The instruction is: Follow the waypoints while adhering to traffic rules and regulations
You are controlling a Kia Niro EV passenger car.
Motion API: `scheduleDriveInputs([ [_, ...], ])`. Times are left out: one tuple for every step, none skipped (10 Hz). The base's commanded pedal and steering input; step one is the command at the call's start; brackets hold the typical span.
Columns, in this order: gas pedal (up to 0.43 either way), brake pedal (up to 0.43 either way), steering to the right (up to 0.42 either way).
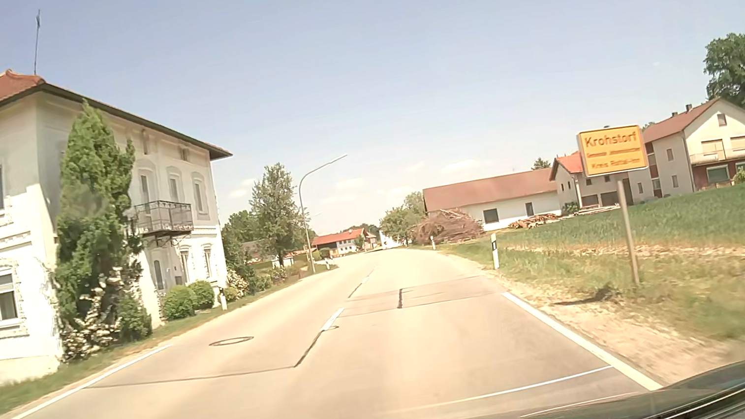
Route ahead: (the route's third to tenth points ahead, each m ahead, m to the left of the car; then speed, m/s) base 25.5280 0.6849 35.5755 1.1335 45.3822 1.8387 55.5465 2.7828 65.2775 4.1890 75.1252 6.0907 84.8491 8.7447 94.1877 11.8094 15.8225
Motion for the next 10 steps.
scheduleDriveInputs([
  [0.008,0.0,-0.001],
  [0.039,0.0,-0.003],
  [0.067,0.0,-0.003],
  [0.079,0.0,-0.005],
  [0.087,0.0,-0.005],
  [0.087,0.0,-0.005],
  [0.098,0.0,-0.005],
  [0.11,0.0,-0.005],
  [0.13,0.0,-0.006],
  [0.13,0.0,-0.006],
])
